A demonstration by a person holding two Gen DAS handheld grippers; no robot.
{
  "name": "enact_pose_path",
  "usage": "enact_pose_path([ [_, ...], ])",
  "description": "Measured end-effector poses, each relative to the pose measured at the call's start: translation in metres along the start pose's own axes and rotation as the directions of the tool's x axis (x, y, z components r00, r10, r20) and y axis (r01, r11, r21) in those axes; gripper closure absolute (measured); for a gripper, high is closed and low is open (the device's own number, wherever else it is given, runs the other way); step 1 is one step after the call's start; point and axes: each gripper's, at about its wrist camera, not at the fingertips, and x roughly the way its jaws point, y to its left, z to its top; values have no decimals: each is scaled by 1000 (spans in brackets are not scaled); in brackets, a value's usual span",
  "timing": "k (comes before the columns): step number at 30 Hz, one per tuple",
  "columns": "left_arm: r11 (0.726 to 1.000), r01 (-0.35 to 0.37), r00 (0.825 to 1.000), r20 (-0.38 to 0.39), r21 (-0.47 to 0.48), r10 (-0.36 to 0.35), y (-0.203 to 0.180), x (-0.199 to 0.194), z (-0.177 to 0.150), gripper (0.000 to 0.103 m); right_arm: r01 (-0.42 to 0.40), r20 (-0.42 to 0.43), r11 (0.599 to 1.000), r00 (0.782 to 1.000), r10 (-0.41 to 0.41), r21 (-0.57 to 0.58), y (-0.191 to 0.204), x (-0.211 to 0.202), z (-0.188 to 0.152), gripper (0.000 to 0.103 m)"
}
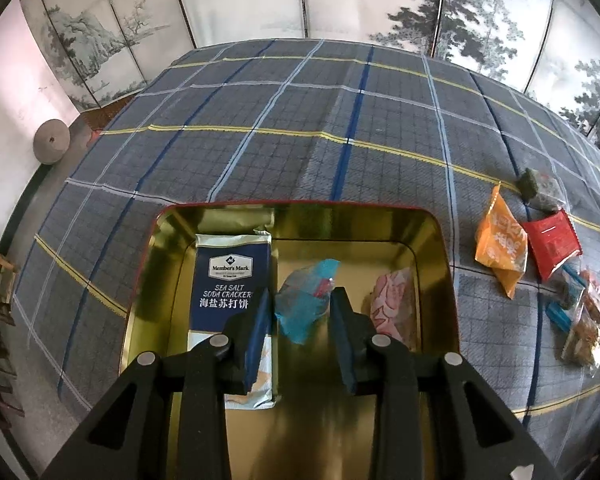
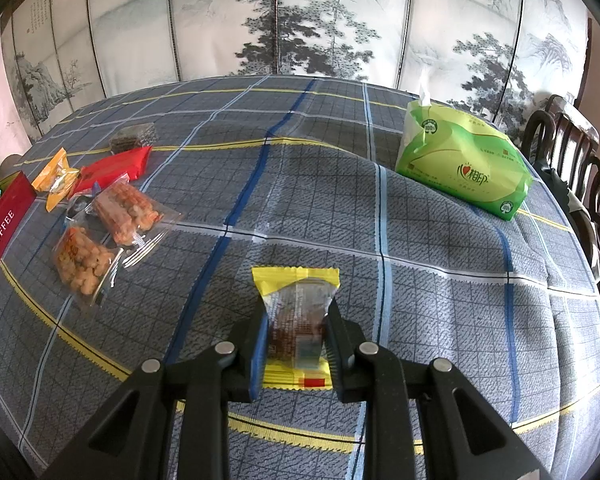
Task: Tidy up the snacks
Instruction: 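Drop the blue candy into the gold tin with the left gripper, then carry the yellow candy over the gold tin and release it with the right gripper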
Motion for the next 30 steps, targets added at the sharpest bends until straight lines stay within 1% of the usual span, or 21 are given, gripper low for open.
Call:
enact_pose_path([
  [3, 1000, 10, 1000, 3, -3, -10, 1, -2, -1, 60, 1, 0, 1000, 1000, -1, 0, 0, 0, 0, 78],
  [7, 1000, 7, 998, 58, -27, -5, 5, -16, -3, 37, 1, 0, 1000, 1000, -1, -1, 0, 0, 0, 78],
  [8, 999, 8, 997, 73, -33, -5, 7, -20, -4, 33, 1, 0, 1000, 1000, -1, -1, 0, 0, 0, 78],
  [10, 999, -13, 993, 114, -50, 18, 11, -31, -8, 33, 1, 0, 1000, 1000, -1, -1, 0, 0, 0, 78],
  [12, 997, -39, 990, 136, -64, 48, 15, -42, -15, 31, 0, 0, 1000, 1000, 0, 0, 0, 0, 0, 78],
  [14, 996, -44, 989, 139, -81, 55, 22, -50, -22, 30, -1, 0, 1000, 1000, 1, 1, 0, 0, 0, 78],
  [17, 990, -36, 987, 151, -139, 58, 39, -66, -41, 30, 2, 0, 1000, 1000, -2, -2, 1, 0, 0, 78],
  [18, 987, -47, 985, 160, -156, 72, 43, -71, -47, 30, 8, 1, 1000, 1000, -8, -5, 1, 0, 0, 78],
  [19, 980, -72, 979, 173, -186, 105, 50, -79, -56, 30, 19, 2, 1000, 1000, -19, -9, 2, -1, -1, 78],
  [21, 967, -109, 969, 193, -229, 155, 62, -91, -74, 24, 23, 5, 1000, 1000, -23, -5, 3, -5, -3, 78],
  [22, 964, -116, 966, 200, -239, 166, 67, -95, -81, 20, 15, 11, 1000, 1000, -15, 11, 3, -8, -5, 78],
  [23, 962, -116, 964, 204, -245, 168, 72, -98, -88, 19, 7, 16, 1000, 1000, -7, 30, 3, -12, -8, 78],
  [26, 970, -95, 971, 196, -223, 140, 78, -105, -103, 19, -17, 23, 998, 1000, 16, 58, 6, -23, -13, 78],
  [30, 982, -83, 969, 215, -172, 119, 75, -116, -116, 19, -54, 52, 998, 997, 52, 41, 27, -44, -8, 78],
])
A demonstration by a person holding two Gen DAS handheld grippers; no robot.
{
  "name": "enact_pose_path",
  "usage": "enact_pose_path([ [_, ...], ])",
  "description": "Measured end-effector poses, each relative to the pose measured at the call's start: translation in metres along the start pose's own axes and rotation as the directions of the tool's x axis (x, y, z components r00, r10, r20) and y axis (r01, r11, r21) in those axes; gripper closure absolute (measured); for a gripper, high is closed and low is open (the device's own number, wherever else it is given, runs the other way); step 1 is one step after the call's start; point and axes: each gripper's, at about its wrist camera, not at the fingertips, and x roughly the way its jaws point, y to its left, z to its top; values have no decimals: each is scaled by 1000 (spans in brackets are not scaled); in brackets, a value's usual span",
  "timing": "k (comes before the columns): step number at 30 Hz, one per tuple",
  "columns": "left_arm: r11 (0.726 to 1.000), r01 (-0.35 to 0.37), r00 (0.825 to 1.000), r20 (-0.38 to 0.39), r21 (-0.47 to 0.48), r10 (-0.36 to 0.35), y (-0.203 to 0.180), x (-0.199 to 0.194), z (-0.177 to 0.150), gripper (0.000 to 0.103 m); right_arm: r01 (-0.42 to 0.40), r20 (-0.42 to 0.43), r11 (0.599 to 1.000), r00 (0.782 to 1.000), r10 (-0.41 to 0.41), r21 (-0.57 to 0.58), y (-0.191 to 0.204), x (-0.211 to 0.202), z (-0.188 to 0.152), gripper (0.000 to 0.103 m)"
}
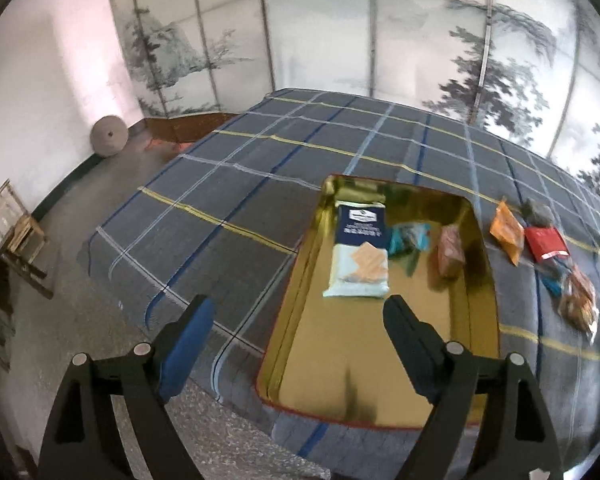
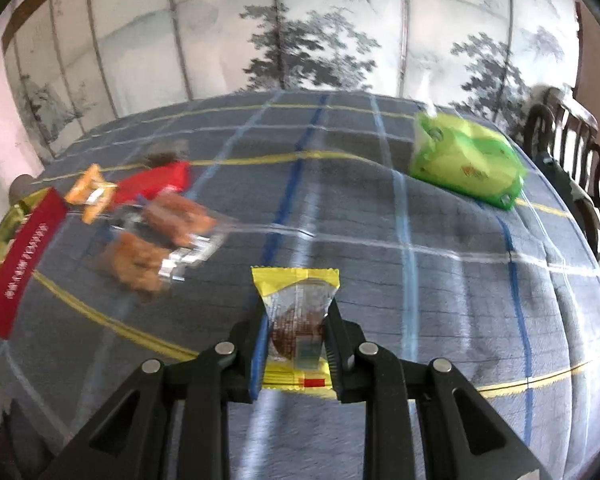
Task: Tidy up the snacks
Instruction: 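Carry the yellow candy over the gold tin and release it with the right gripper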
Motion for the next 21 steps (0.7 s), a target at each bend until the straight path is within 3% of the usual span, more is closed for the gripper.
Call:
enact_pose_path([
  [4, 999, 5, 1000, -17, 33, -5, -5, -5, -3, 6, -85, 42, 996, 995, 86, -31, 38, -19, 18, 78],
  [9, 998, 11, 999, -41, 57, -8, -9, -9, -6, 3, -255, 38, 958, 964, 262, -133, 118, -30, 40, 78],
  [13, 1000, 28, 997, -72, 7, -27, -1, -8, -4, 2, -418, -6, 890, 906, 424, -184, 189, -26, 55, 78],
  [16, 998, 49, 995, -88, -32, -51, 6, -5, -2, 2, -533, -83, 821, 845, 528, -205, 244, -13, 63, 78],
  [18, 1000, 16, 998, -56, -27, -18, 8, -9, -3, 2, -567, -130, 792, 823, 552, -226, 275, -4, 64, 78],
  [21, 999, -42, 999, -25, 6, 42, 7, -11, -3, 2, -587, -209, 764, 809, 549, -268, 317, 16, 63, 78],
])
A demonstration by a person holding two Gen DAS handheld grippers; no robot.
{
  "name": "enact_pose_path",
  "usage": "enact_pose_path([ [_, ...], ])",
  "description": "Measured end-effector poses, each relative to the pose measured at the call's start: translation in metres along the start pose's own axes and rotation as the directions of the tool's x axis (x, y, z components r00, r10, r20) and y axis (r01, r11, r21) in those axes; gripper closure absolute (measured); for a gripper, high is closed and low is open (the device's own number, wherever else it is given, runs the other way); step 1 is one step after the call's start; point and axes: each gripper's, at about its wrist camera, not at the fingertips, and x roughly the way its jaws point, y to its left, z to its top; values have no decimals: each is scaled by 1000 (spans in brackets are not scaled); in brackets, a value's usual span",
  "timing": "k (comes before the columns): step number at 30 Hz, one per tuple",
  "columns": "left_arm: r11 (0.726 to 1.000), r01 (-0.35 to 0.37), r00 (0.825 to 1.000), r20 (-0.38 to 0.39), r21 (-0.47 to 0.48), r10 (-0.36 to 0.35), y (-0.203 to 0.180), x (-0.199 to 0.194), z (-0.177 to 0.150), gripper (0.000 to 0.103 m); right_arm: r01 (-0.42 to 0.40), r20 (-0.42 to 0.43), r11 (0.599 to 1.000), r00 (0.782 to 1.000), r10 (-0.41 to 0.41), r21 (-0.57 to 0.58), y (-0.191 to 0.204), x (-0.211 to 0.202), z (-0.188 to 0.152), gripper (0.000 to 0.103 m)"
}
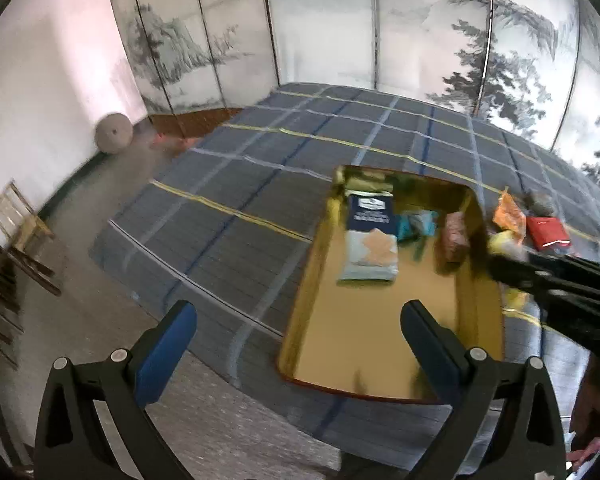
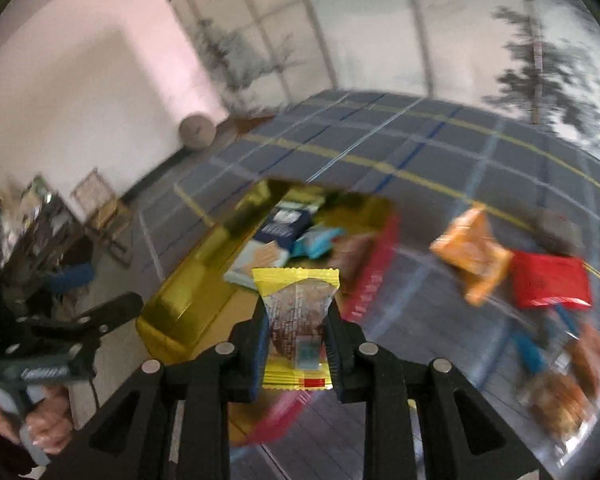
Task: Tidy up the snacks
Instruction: 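Carry the yellow candy over the gold tin and release it with the right gripper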
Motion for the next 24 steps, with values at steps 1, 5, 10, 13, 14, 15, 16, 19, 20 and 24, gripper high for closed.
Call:
enact_pose_path([
  [1, 1000, -3, 1000, 0, 2, 3, 1, 0, 0, 2, -10, -29, 1000, 1000, 9, -12, 6, 15, 4, 78],
  [5, 1000, 6, 1000, -5, -9, -6, 4, 2, 1, 2, 7, -98, 1000, 995, -9, -15, 12, 50, 11, 78],
  [10, 1000, 8, 1000, -13, -10, -8, 8, 7, 1, 2, 30, -135, 999, 990, -33, -22, 8, 71, 19, 78],
  [13, 1000, 8, 1000, -14, -9, -8, 10, 9, 1, 2, 45, -150, 999, 988, -48, -27, 6, 80, 23, 78],
  [14, 1000, 6, 1000, -13, -8, -6, 11, 10, 1, 2, 47, -145, 998, 988, -51, -30, 6, 82, 24, 78],
  [15, 1000, 8, 1000, -14, -7, -8, 11, 11, 1, 2, 50, -146, 998, 988, -55, -33, 6, 83, 25, 78],
  [16, 1000, 8, 1000, -16, -8, -8, 11, 11, 1, 2, 51, -146, 998, 988, -56, -34, 6, 84, 26, 78],
  [19, 1000, 11, 1000, -22, -11, -11, 12, 14, 1, 2, 68, -143, 997, 987, -73, -41, 6, 87, 28, 77],
  [20, 1000, 11, 1000, -22, -11, -12, 12, 14, 1, 2, 72, -141, 996, 987, -78, -46, 6, 88, 28, 77],
  [24, 1000, 15, 999, -32, -12, -15, 13, 17, 0, 2, 57, -126, 998, 990, -61, -33, 4, 88, 29, 76],
])
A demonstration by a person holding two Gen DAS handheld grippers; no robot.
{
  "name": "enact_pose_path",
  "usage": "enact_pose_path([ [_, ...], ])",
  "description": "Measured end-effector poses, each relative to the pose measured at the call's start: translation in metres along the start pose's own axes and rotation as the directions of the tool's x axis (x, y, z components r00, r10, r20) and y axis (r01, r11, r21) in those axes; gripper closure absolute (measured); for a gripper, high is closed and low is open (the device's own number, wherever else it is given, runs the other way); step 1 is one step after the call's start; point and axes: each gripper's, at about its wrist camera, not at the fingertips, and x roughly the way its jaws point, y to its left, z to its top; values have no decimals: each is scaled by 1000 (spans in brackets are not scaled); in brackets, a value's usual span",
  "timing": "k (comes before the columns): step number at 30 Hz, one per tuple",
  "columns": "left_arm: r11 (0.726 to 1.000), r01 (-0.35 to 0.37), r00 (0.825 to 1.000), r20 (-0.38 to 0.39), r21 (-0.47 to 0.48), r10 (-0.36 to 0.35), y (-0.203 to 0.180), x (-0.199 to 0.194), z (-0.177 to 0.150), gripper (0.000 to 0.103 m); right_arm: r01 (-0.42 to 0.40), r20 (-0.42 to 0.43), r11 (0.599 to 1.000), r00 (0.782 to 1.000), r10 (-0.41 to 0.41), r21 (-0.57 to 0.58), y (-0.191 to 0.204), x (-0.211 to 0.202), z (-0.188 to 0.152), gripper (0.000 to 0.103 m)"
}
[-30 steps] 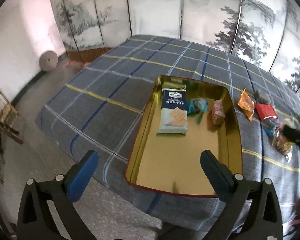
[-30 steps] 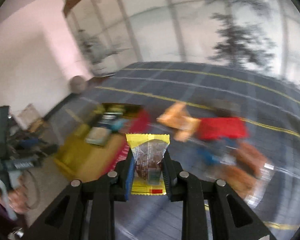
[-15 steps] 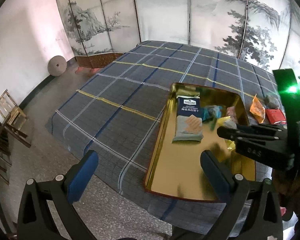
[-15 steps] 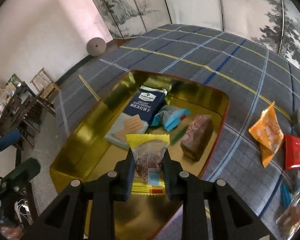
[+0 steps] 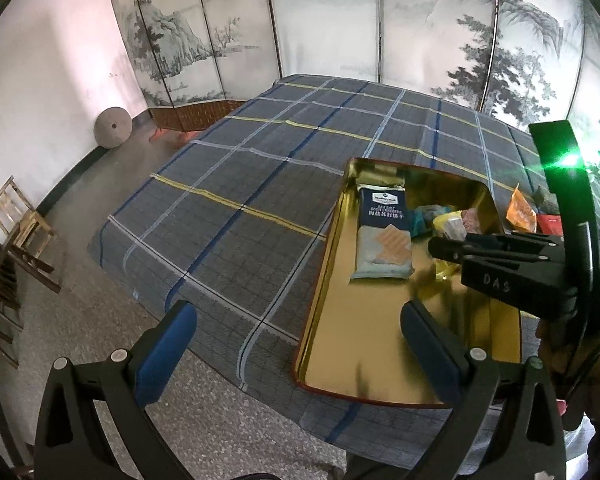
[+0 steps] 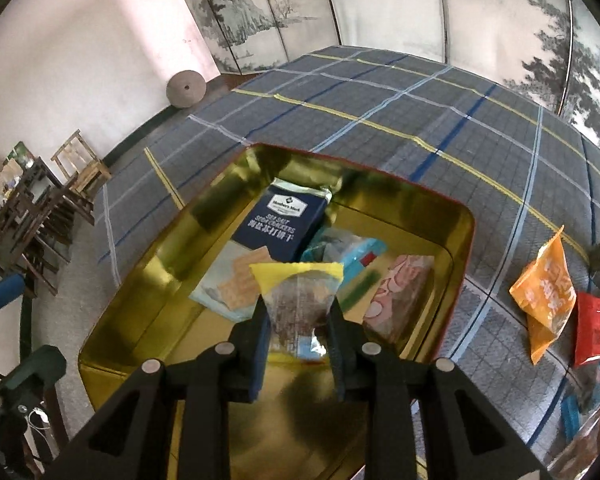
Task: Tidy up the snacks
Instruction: 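Carry the yellow candy over the gold tin and release it with the right gripper, then grasp the orange wrapped pastry with the right gripper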
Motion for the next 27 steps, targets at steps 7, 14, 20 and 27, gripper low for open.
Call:
enact_pose_path([
  [7, 1000, -1, 1000, -9, 14, 1, -5, 3, -1, 2, -74, 42, 997, 996, 73, 29, -8, -5, -2, 76],
  [14, 1000, 2, 1000, -19, 22, -1, -10, 7, -2, 2, -190, 121, 980, 976, 182, 54, -22, -21, -9, 68],
  [20, 1000, -2, 1000, -18, 27, 3, -11, 7, -3, 2, -197, 144, 979, 971, 189, 47, -27, -30, -7, 67],
  [27, 999, 11, 1000, 6, 30, -11, -9, 3, 0, 2, 56, 128, 994, 991, -44, -93, -68, -68, -10, 56],
])
